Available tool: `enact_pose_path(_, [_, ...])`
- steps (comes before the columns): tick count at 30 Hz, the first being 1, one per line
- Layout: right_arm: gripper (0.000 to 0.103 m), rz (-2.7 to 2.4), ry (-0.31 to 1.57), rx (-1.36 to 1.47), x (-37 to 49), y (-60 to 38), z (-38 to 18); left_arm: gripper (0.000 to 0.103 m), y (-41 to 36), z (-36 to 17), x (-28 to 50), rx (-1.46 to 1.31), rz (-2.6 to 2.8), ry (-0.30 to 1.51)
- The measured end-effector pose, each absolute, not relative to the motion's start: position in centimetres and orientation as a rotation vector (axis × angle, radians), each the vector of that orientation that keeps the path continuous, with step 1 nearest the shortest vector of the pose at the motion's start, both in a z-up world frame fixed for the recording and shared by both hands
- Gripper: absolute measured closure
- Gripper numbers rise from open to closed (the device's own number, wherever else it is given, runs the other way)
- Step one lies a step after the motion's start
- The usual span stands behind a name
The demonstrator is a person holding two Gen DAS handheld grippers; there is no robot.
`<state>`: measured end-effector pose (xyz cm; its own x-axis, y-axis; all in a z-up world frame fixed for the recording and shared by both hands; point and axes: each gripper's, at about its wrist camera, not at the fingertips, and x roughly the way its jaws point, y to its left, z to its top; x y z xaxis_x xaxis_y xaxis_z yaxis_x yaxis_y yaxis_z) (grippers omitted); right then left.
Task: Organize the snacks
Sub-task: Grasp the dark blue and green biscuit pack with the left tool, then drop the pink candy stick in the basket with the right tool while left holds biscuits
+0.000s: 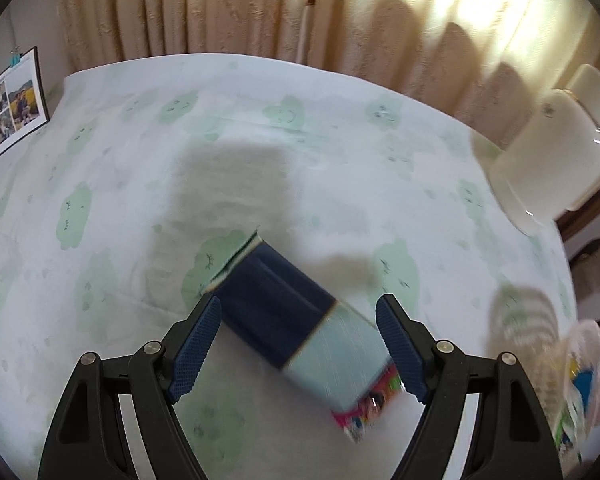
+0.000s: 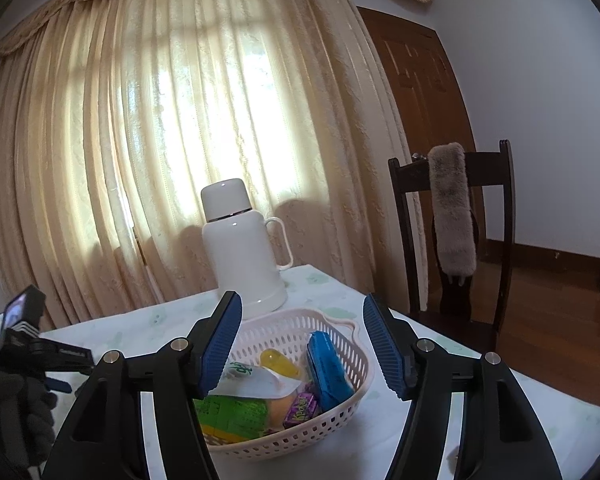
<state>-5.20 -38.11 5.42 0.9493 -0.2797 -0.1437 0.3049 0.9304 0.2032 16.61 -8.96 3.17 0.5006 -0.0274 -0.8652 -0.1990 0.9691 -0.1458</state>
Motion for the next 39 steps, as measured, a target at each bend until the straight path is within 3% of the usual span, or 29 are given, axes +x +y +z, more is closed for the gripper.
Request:
enact_pose_path(11, [0.038, -0.298, 0.113, 0.212, -5.2, -37.9, 5.5, 0.016, -10.7, 1.5, 17.6, -0.035, 0.169, 1.069])
enact_pose_path(29, [0.038, -0.303, 0.11, 0.208, -5.2, -38.0, 5.5, 0.016, -3.6, 0.6, 14.3, -0.134, 0.173, 1.112])
enact_pose_path(31, [0.038, -0.309, 0.112, 0.203, -5.1, -38.0, 5.5, 0.02, -3.8, 0.7, 14.6, -0.124, 0.162, 1.094])
enact_pose_path(34, [0.038, -0.317, 0.118, 0.195, -5.1, -38.1, 5.5, 0.037, -4.4, 0.7, 14.9, -0.089, 0.127, 1.067])
enact_pose_path(36, [0.038, -0.322, 0.12, 0.187, -5.0, -38.0, 5.5, 0.057, -4.5, 1.0, 15.0, -0.081, 0.101, 1.051])
enact_pose_path(39, [0.038, -0.333, 0.123, 0.167, -4.9, -37.7, 5.4, 0.057, -4.5, 1.2, 15.0, -0.089, 0.067, 1.044])
